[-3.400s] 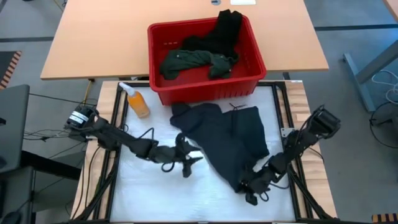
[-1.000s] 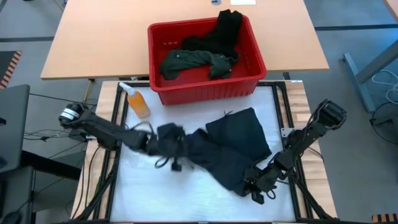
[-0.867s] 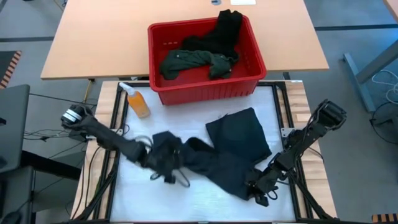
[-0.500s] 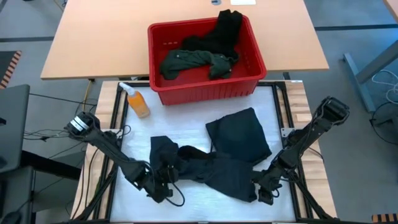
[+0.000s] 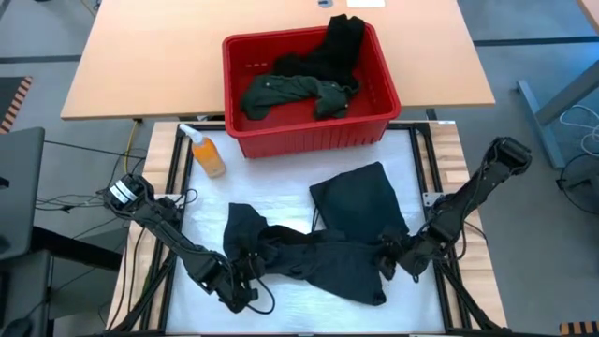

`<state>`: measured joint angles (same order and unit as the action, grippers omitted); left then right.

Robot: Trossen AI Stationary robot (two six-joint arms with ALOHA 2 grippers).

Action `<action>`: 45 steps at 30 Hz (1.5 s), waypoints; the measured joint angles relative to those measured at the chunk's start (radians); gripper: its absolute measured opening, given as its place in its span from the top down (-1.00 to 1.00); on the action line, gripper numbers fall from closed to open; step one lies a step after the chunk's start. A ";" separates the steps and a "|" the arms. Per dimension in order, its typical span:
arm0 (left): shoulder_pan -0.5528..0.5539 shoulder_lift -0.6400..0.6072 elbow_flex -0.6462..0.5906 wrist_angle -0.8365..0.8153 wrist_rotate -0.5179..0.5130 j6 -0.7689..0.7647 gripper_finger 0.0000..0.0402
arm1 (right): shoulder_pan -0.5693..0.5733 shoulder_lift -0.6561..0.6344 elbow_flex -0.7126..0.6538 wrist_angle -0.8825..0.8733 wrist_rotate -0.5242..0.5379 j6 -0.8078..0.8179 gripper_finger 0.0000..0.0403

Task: Fold Laundry from Bin
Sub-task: Fold the dark blue shorts

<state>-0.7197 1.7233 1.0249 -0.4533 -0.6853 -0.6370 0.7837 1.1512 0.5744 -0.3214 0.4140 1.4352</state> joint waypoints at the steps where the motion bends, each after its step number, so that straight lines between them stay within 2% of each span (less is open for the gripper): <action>1: 0.000 0.000 0.000 0.000 0.000 -0.003 1.00 | 0.000 0.006 -0.003 0.001 0.004 0.000 0.13; 8: -0.002 0.000 0.000 0.005 0.000 -0.002 1.00 | -0.001 0.066 -0.009 0.001 0.003 0.005 -0.13; 12: 0.006 0.000 0.000 0.007 0.012 0.006 1.00 | -0.002 0.058 -0.009 -0.018 -0.034 0.013 -0.25; 18: 0.027 0.000 0.000 0.029 0.044 0.028 1.00 | 0.008 0.034 -0.009 -0.073 -0.047 0.088 -0.27; 24: 0.024 0.000 0.000 0.034 0.048 0.022 1.00 | 0.028 0.071 -0.010 -0.112 -0.024 0.146 -0.27; 28: 0.024 0.000 0.000 0.034 0.048 0.023 1.00 | 0.028 0.119 -0.010 -0.069 -0.012 0.147 -0.27; 33: 0.024 0.000 0.000 0.034 0.048 0.023 1.00 | 0.028 0.208 -0.010 0.071 0.006 0.109 -0.26; 35: 0.024 0.000 0.000 0.034 0.048 0.023 1.00 | 0.027 0.229 -0.010 0.106 0.016 0.085 -0.17; 37: 0.024 0.000 0.000 0.033 0.048 0.023 1.00 | 0.028 0.236 -0.010 0.112 0.021 0.064 0.05; 41: 0.023 0.000 0.000 0.034 0.044 0.022 1.00 | 0.027 0.192 -0.011 0.119 0.023 -0.034 0.78; 42: 0.022 -0.002 0.000 0.033 0.044 0.022 1.00 | 0.027 0.171 -0.010 0.131 0.026 -0.074 0.85; 45: 0.018 -0.017 0.000 0.040 0.022 0.026 1.00 | 0.028 0.099 0.023 0.161 0.029 -0.263 0.83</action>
<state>-0.7020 1.7061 1.0248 -0.4131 -0.6637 -0.6111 0.8116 1.2504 0.5969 -0.1602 0.4431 1.1726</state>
